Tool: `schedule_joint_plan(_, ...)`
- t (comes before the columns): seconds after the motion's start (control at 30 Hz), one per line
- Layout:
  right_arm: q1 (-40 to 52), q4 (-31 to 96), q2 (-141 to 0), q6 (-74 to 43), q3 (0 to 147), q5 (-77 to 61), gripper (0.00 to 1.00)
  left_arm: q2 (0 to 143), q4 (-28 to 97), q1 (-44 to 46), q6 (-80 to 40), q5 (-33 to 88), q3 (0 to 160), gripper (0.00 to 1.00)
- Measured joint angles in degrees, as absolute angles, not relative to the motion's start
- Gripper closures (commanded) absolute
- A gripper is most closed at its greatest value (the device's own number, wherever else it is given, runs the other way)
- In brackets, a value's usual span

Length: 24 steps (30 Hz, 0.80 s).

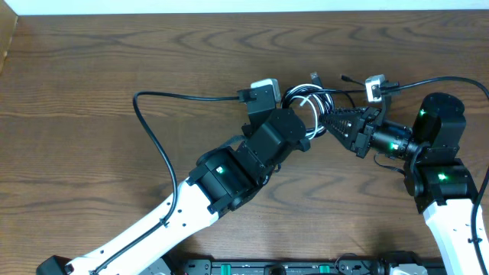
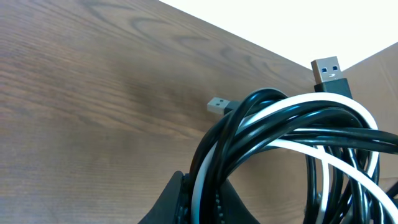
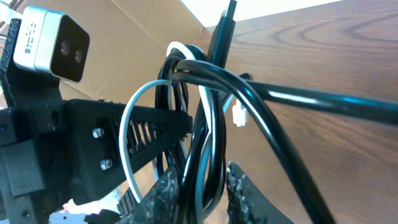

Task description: Untangle cables

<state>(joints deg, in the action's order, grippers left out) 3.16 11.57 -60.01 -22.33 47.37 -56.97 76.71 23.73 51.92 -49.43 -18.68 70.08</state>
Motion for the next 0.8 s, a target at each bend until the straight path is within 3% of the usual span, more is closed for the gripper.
schedule_joint_plan(0.13, 3.16, 11.66, -60.01, -22.31, 47.40, -56.93, 0.99, 76.73, 23.73, 51.92, -49.39, -20.01, 70.08, 0.93)
schedule_joint_plan(0.63, 3.22, 12.08, -60.01, -22.35, 47.42, -56.88, 0.99, 76.73, 23.79, 52.31, -49.47, -22.00, 70.08, 0.93)
schedule_joint_plan(0.8, 3.31, 12.19, -60.01, -22.35, 47.42, -56.99, 0.99, 76.73, 25.30, 52.69, -54.78, -23.14, 70.08, 0.93)
